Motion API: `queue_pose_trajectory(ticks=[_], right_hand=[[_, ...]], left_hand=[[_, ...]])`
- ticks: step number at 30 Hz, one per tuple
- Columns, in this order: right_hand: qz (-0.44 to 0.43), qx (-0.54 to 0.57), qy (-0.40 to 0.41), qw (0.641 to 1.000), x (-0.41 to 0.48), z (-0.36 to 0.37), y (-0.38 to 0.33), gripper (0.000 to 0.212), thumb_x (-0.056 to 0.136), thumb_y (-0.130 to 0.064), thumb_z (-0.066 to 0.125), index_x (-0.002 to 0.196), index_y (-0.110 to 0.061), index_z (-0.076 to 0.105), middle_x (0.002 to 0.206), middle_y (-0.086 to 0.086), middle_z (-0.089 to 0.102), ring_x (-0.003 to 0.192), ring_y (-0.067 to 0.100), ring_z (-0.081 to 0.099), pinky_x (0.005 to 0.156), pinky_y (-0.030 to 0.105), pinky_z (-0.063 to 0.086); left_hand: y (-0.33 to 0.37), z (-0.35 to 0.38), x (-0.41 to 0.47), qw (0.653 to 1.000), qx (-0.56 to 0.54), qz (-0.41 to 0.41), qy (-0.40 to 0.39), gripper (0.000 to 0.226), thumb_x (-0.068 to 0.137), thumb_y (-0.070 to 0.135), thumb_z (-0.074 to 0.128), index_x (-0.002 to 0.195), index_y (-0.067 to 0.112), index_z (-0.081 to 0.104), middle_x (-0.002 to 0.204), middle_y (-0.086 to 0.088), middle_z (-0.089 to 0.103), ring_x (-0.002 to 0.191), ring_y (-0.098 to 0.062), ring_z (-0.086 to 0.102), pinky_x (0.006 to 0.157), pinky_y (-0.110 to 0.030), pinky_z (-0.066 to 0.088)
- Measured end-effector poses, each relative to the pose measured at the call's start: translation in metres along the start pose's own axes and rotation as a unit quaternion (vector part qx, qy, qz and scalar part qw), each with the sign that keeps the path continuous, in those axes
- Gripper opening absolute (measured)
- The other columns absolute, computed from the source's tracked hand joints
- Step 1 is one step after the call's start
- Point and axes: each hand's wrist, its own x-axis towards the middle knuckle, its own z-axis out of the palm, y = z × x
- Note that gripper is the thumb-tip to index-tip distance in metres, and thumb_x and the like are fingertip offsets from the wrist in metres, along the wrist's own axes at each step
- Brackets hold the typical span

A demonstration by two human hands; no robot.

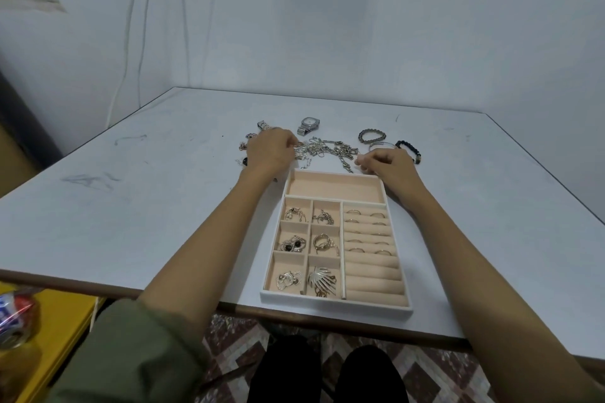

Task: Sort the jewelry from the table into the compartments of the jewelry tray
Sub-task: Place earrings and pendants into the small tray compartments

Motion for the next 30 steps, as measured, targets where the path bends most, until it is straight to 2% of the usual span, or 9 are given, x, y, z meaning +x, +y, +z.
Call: queue_pose_trajectory(ticks=[2,5,8,12,17,23,27,30], right_hand=[[-0.002,0.004,0.001,1.0,0.001,0.0,0.002,0.015,0.088,-0.015,0.067,0.087,-0.002,0.074,0.077,0.007,0.069,0.066,0.002,0.061,0.066,0.011,0.047],[0.006,0.02,0.003,1.0,0.006,-0.002,0.006,0.014,0.086,-0.015,0.068,0.084,-0.004,0.075,0.079,0.014,0.069,0.07,0.013,0.06,0.072,0.02,0.051],[0.005,0.031,0.003,0.999,0.009,-0.003,0.008,0.012,0.086,-0.014,0.068,0.08,-0.005,0.074,0.077,0.016,0.068,0.07,0.016,0.06,0.072,0.024,0.051],[0.006,0.039,0.004,0.999,0.009,-0.002,0.008,0.012,0.087,-0.011,0.067,0.08,-0.003,0.073,0.077,0.016,0.067,0.069,0.016,0.06,0.07,0.022,0.051],[0.004,0.045,0.002,0.999,0.008,-0.002,0.009,0.012,0.087,-0.011,0.067,0.08,-0.004,0.074,0.08,0.018,0.068,0.07,0.015,0.06,0.07,0.021,0.05],[0.004,0.046,0.005,0.999,0.008,0.0,0.009,0.013,0.086,-0.011,0.068,0.08,-0.001,0.073,0.081,0.024,0.067,0.071,0.017,0.06,0.074,0.026,0.052],[0.003,0.033,0.012,0.999,0.008,0.001,0.008,0.015,0.086,-0.012,0.068,0.082,0.002,0.073,0.083,0.025,0.068,0.07,0.016,0.06,0.071,0.021,0.052],[0.013,0.031,0.015,0.999,0.009,0.001,0.007,0.016,0.085,-0.011,0.068,0.082,0.003,0.073,0.079,0.021,0.067,0.07,0.015,0.06,0.069,0.019,0.051]], left_hand=[[0.002,0.01,0.014,0.999,0.041,0.017,-0.028,0.039,0.092,0.005,0.046,0.123,0.021,0.062,0.128,-0.004,0.061,0.119,-0.025,0.053,0.096,-0.038,0.043],[0.002,0.018,0.029,0.992,0.099,0.052,-0.049,0.045,0.091,0.002,0.049,0.132,0.021,0.055,0.133,-0.007,0.058,0.122,-0.028,0.051,0.093,-0.037,0.042],[0.002,0.024,0.038,0.986,0.145,0.08,-0.03,0.041,0.09,0.001,0.051,0.122,0.022,0.062,0.121,-0.007,0.065,0.113,-0.029,0.055,0.079,-0.033,0.04],[0.006,0.027,0.043,0.989,0.129,0.07,-0.004,0.033,0.09,-0.001,0.051,0.109,0.018,0.07,0.11,-0.007,0.068,0.102,-0.027,0.061,0.07,-0.03,0.042],[0.006,0.022,0.045,0.998,0.057,0.023,-0.013,0.02,0.09,0.008,0.056,0.098,0.02,0.069,0.109,-0.002,0.068,0.108,-0.024,0.06,0.087,-0.037,0.048],[-0.006,0.02,0.043,0.992,-0.128,-0.015,0.008,0.01,0.088,0.017,0.061,0.096,0.017,0.068,0.102,0.0,0.068,0.097,-0.019,0.062,0.083,-0.032,0.049],[-0.011,0.014,0.038,0.972,-0.229,-0.04,0.032,0.009,0.088,0.014,0.06,0.094,0.016,0.066,0.076,0.008,0.065,0.077,-0.013,0.06,0.067,-0.025,0.046],[-0.018,0.013,0.031,0.954,-0.292,-0.049,0.052,0.007,0.087,0.013,0.06,0.091,0.017,0.064,0.075,0.005,0.066,0.081,-0.018,0.065,0.074,-0.026,0.049]])
